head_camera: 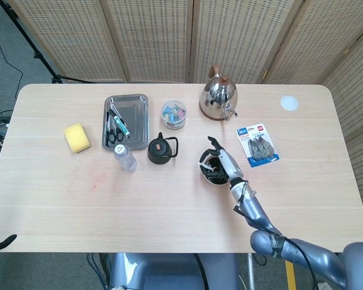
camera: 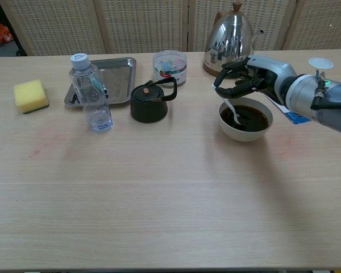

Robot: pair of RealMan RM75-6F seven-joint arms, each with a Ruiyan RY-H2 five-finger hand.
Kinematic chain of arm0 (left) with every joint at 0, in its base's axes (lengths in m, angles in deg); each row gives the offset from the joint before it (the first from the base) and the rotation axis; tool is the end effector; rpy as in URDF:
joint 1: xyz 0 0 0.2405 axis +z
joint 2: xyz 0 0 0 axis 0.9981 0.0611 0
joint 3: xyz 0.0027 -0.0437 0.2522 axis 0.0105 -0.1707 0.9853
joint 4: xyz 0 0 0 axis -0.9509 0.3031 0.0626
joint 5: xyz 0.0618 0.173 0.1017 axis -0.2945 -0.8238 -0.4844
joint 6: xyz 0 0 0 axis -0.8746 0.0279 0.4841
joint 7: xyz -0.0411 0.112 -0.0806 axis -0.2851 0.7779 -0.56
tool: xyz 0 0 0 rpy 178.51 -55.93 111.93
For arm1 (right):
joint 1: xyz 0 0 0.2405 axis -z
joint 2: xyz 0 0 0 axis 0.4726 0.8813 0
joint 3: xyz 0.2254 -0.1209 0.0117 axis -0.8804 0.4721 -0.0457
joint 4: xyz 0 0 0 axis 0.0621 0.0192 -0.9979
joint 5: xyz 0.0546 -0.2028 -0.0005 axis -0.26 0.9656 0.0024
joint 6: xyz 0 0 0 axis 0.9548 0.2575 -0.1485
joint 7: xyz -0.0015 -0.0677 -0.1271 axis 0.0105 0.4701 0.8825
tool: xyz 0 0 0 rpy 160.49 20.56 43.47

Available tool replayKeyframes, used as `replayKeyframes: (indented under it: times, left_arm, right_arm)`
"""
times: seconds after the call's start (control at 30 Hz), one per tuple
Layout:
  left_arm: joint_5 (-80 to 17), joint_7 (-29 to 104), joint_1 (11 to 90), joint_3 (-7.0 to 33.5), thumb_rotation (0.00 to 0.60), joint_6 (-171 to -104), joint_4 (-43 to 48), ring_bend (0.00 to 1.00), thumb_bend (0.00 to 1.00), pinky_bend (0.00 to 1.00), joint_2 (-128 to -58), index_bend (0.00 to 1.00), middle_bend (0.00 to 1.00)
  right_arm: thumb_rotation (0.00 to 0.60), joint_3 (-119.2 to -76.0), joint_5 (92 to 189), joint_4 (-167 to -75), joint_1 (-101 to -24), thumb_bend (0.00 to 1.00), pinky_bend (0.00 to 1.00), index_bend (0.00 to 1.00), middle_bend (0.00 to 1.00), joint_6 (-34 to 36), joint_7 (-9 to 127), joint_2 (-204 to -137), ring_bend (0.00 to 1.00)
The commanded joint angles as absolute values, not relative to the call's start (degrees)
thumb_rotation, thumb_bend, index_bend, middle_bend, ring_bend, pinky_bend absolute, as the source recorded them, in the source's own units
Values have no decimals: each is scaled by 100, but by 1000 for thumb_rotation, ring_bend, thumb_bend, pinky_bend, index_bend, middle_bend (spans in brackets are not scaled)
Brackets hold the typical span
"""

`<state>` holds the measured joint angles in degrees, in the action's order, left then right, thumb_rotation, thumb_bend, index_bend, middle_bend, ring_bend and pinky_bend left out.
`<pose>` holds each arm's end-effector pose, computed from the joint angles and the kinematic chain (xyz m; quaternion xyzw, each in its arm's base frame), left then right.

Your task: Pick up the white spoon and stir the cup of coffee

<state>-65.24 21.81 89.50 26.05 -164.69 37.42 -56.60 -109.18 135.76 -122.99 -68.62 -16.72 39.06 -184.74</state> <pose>-0.2791 0.1131 0.2165 -0.5578 -0.4751 -0.4294 0.5280 -0.1443 -0.3710 -0.0406 0.4768 -0.6787 0.4987 0.2518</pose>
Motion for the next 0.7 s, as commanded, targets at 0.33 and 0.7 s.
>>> replayKeyframes:
  times: [0.33, 0.7]
  left_arm:
    - [-6611, 2301, 8949, 2635, 600, -16452, 3776, 0, 0, 0, -5684, 0, 0]
    - [-6733, 2295, 8981, 2678, 600, -16525, 3763, 0, 0, 0, -5690, 0, 0]
  right_arm:
    - [600, -10816, 13664, -12657, -6660, 543, 0, 598, 0, -1586, 3944, -18086, 0]
    - [600, -10680, 13792, -13183, -6456, 543, 0, 599, 0, -1467, 3905, -17830, 0]
